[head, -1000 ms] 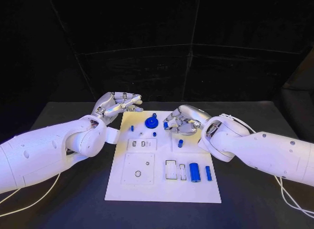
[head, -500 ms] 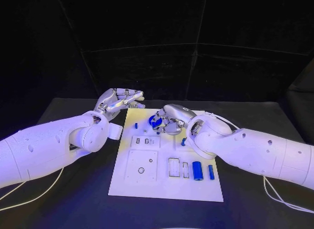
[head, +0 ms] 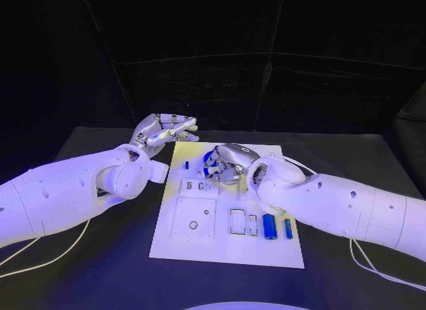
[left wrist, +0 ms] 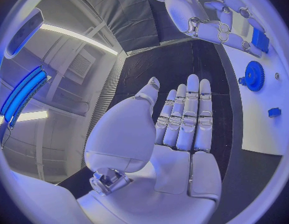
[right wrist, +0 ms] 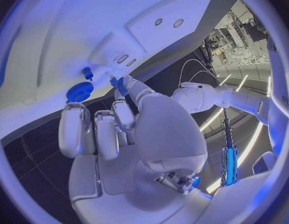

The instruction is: Assemble the parts on the task board

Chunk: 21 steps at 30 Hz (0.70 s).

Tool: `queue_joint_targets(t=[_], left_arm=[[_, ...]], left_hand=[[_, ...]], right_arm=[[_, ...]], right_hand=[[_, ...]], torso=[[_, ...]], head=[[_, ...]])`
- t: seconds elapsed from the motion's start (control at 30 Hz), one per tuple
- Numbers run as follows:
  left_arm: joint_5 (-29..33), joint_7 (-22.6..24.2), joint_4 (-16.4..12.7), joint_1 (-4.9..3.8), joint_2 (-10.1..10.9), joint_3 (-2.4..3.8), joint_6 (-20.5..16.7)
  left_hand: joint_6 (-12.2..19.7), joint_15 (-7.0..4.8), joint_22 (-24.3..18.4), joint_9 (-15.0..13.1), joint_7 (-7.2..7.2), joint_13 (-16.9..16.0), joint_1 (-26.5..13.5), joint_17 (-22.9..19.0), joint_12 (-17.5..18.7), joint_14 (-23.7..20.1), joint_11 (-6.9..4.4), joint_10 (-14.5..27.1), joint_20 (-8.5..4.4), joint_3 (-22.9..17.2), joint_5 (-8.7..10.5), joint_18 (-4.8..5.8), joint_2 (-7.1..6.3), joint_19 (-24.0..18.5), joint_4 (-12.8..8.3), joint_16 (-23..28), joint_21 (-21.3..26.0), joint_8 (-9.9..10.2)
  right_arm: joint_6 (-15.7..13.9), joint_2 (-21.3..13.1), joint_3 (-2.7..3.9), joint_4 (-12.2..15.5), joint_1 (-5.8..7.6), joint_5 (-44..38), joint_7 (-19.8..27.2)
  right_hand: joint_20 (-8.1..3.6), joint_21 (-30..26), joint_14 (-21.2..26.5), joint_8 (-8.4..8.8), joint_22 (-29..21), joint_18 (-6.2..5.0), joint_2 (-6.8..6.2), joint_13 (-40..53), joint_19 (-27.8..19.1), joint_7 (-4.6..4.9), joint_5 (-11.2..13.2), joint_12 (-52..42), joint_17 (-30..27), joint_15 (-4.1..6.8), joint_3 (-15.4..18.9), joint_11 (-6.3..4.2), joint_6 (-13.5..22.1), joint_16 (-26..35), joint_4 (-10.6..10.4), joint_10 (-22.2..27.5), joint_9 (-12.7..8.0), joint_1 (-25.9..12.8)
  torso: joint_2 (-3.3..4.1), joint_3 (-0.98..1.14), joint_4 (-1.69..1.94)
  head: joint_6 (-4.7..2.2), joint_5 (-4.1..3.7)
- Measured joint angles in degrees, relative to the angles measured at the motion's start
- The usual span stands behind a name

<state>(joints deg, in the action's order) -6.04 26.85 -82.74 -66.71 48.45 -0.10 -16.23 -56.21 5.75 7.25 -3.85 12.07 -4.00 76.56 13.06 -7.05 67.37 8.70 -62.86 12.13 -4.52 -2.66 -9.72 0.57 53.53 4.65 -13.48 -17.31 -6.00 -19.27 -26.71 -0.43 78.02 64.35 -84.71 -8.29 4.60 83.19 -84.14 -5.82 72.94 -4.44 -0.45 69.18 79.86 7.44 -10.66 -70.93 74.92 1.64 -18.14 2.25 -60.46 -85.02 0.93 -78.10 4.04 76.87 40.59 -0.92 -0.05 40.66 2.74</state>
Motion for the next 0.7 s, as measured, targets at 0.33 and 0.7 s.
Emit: queue_joint_targets(t=[0.33,0.7], left_arm=[[0.11,-0.12,0.03,0.0,-0.05,0.0,0.01],[0.15,-0.21,0.02,-0.01,-0.07,0.0,0.01]], left_hand=[[0.0,0.0,0.0,0.0,0.0,0.0,0.0,-0.01,0.0,0.0,0.0,0.0,0.0,0.0,0.0,0.0,0.0,0.0,0.0,0.0,0.0,0.0],[0.0,0.0,-0.05,0.0,0.0,0.0,0.0,-0.01,0.0,0.0,0.0,0.0,0.0,0.0,0.0,0.0,0.0,0.0,0.0,0.0,0.0,0.0]], right_arm=[[2.67,0.63,-0.24,-0.84,-0.53,-1.27,-1.34],[4.63,1.09,-1.18,-1.12,-0.76,-2.18,-2.07]], right_hand=[[0.0,0.0,0.0,0.04,0.0,0.0,-0.45,-0.07,0.0,0.14,0.02,0.0,0.0,0.0,-0.24,0.0,-0.18,0.0,-0.23,0.0,-0.01,-0.45],[0.0,0.0,0.0,0.07,-0.01,0.0,-0.75,-0.07,0.0,0.07,0.14,0.0,-0.01,0.0,-0.23,0.0,-0.47,0.0,-0.23,0.0,-0.06,-1.22]], torso=[[-0.01,-0.02,-0.01],[-0.03,-0.03,-0.05]], head=[[0.49,0.22],[0.78,0.34]])
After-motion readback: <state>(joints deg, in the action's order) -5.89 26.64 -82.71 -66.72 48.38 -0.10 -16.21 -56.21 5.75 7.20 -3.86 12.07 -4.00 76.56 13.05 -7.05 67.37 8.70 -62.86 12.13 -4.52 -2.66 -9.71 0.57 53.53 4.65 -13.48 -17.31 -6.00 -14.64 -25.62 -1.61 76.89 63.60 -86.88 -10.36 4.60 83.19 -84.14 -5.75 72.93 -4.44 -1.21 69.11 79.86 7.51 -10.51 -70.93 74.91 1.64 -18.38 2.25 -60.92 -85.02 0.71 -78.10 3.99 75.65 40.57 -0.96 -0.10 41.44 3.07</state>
